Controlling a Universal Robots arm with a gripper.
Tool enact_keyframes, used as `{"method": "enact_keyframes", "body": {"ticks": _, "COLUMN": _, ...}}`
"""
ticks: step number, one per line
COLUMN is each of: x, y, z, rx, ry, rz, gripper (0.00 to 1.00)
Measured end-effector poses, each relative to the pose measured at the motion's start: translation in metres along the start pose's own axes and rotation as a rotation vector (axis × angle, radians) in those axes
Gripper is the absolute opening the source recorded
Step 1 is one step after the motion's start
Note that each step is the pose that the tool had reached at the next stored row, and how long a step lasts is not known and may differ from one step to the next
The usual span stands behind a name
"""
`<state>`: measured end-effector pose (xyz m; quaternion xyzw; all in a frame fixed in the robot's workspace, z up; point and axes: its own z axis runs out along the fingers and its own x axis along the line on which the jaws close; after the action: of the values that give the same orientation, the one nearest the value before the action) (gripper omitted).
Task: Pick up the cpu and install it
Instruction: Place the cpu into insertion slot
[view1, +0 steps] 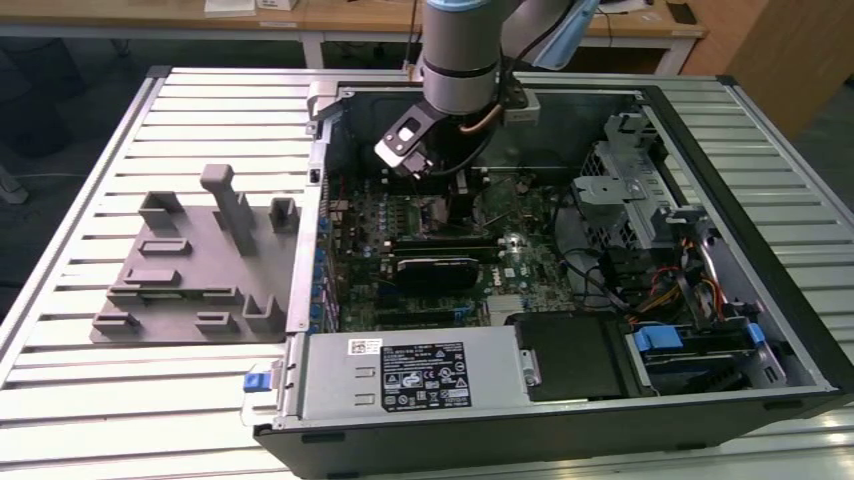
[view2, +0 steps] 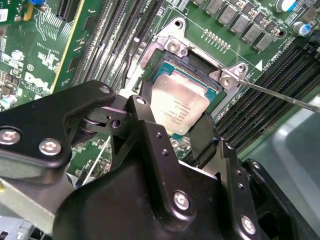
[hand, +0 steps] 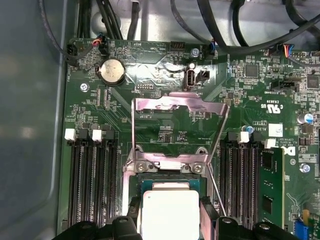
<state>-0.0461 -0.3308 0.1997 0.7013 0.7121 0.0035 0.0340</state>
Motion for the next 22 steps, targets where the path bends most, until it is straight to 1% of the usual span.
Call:
{"method": "enact_keyframes", "body": {"ticks": 7, "x": -0.0001, "y": -0.0002, "z": 0.0024, "rx": 0.001, "ry": -0.0012, "rz": 0.025, "gripper": 0.54}}
{"method": "enact_keyframes", "body": {"ticks": 15, "x": 0.0, "y": -0.0004, "z": 0.0059, "rx": 0.0011, "ry": -0.0013, "rz": 0.026, "gripper": 0.54}}
{"method": "enact_keyframes", "body": {"ticks": 22, "x": 0.0, "y": -0.0005, "z": 0.0064, "rx": 0.0012, "ry": -0.0014, "rz": 0.026, "gripper": 0.54}}
